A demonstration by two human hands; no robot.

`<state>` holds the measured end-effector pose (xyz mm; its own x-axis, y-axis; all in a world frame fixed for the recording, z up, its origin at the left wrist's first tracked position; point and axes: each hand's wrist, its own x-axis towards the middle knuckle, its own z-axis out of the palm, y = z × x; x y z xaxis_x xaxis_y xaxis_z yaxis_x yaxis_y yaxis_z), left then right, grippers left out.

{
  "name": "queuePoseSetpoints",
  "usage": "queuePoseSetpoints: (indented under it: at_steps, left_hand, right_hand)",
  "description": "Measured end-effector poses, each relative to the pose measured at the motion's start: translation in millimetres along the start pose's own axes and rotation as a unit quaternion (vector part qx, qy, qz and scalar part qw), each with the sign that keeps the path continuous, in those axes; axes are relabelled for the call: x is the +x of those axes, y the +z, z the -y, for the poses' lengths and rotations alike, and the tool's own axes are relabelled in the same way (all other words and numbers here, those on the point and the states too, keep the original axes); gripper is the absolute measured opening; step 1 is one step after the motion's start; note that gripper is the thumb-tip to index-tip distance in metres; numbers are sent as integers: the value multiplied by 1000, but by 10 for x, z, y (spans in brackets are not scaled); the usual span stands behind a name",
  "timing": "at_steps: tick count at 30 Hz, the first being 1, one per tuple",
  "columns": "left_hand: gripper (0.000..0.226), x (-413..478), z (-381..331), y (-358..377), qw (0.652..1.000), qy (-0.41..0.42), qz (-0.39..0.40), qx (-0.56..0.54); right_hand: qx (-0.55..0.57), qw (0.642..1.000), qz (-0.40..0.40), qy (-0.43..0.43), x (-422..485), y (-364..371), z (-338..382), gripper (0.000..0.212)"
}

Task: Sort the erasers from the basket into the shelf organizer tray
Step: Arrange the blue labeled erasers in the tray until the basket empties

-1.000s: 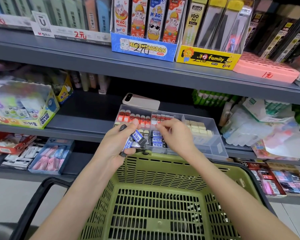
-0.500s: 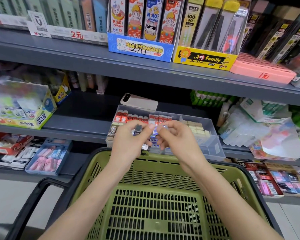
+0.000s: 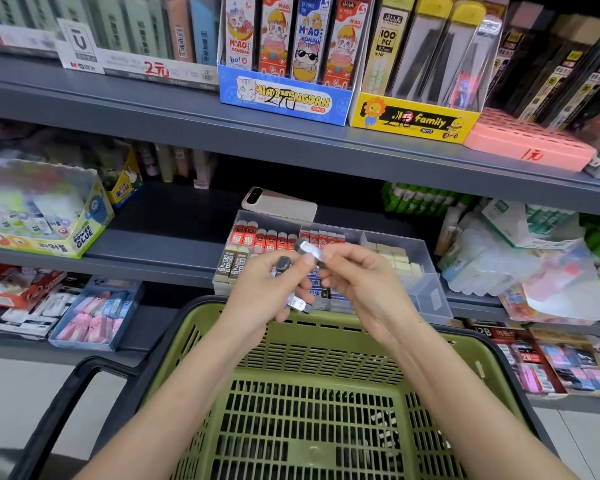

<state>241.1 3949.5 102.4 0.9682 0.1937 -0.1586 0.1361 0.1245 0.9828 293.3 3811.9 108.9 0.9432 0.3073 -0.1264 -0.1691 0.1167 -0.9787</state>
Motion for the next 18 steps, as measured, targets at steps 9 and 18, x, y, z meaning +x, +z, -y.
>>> queuePoseSetpoints:
  at_steps: [9, 18]
  left_hand:
    - [33, 71, -22, -295, 994, -73, -43, -76]
    - [57, 77, -47, -297, 974, -151, -3, -167]
  right_hand:
    - [-345, 934, -74, -57, 399, -250, -76, 19]
    - [-464, 865, -160, -104, 594, -41, -309, 27]
